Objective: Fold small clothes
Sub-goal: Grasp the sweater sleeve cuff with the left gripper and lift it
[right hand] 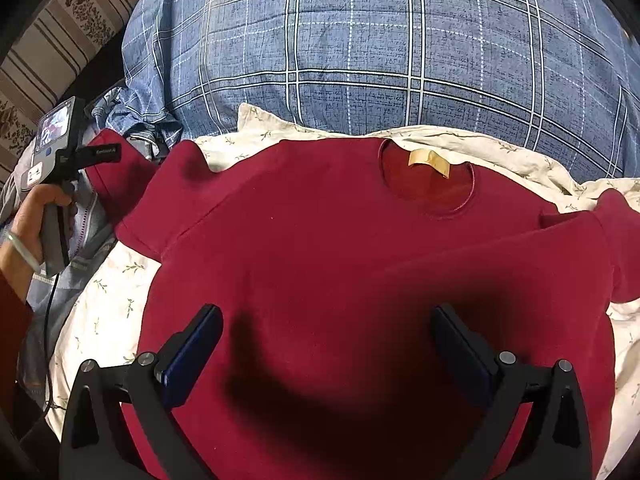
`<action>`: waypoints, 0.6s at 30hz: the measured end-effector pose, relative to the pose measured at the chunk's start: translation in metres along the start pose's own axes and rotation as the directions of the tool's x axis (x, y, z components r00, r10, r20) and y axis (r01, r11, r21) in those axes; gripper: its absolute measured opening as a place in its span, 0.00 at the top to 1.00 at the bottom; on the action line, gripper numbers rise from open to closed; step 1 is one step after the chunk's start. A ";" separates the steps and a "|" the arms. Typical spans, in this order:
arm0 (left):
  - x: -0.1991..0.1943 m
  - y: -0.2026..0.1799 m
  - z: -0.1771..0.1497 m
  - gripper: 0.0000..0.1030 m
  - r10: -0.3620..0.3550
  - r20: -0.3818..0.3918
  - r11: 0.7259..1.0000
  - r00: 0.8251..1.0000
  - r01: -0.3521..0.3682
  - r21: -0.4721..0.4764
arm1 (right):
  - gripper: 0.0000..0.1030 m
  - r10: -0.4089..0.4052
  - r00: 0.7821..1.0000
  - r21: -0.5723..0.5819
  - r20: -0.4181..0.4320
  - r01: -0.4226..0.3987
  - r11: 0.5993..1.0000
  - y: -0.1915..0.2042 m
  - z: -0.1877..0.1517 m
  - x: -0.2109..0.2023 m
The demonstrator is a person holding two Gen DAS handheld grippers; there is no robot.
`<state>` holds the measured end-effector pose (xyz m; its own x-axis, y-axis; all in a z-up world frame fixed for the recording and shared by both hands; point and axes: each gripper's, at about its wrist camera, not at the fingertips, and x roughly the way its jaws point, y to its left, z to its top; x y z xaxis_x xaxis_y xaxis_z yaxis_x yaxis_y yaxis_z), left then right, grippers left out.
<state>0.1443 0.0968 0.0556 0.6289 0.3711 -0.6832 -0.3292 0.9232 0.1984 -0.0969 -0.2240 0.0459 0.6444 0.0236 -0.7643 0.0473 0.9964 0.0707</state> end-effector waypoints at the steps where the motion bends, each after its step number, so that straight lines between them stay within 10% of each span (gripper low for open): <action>1: 0.002 -0.004 0.001 0.23 -0.002 0.003 1.000 1.000 0.002 0.019 | 0.00 0.003 1.000 0.001 0.000 -0.003 1.000 0.000 0.000 -0.001; 4: 0.007 -0.010 0.001 0.91 0.015 -0.012 0.999 1.000 -0.014 0.038 | 0.00 0.007 1.000 0.003 0.001 -0.007 1.000 0.000 0.000 -0.002; 13: -0.045 -0.001 -0.019 0.92 -0.174 0.009 0.985 0.985 0.174 -0.019 | 0.00 0.017 1.000 0.021 0.015 -0.017 1.000 -0.001 -0.003 -0.015; 18: -0.137 -0.032 -0.028 0.92 -0.400 0.088 0.917 0.912 0.397 0.045 | 0.00 0.022 0.999 0.066 0.029 -0.024 0.998 -0.014 -0.002 -0.025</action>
<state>0.0493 0.0136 0.1232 0.7674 -0.0217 -0.6408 -0.0202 0.9981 -0.0581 -0.1153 -0.2382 0.0624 0.6673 0.0428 -0.7435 0.0825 0.9879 0.1310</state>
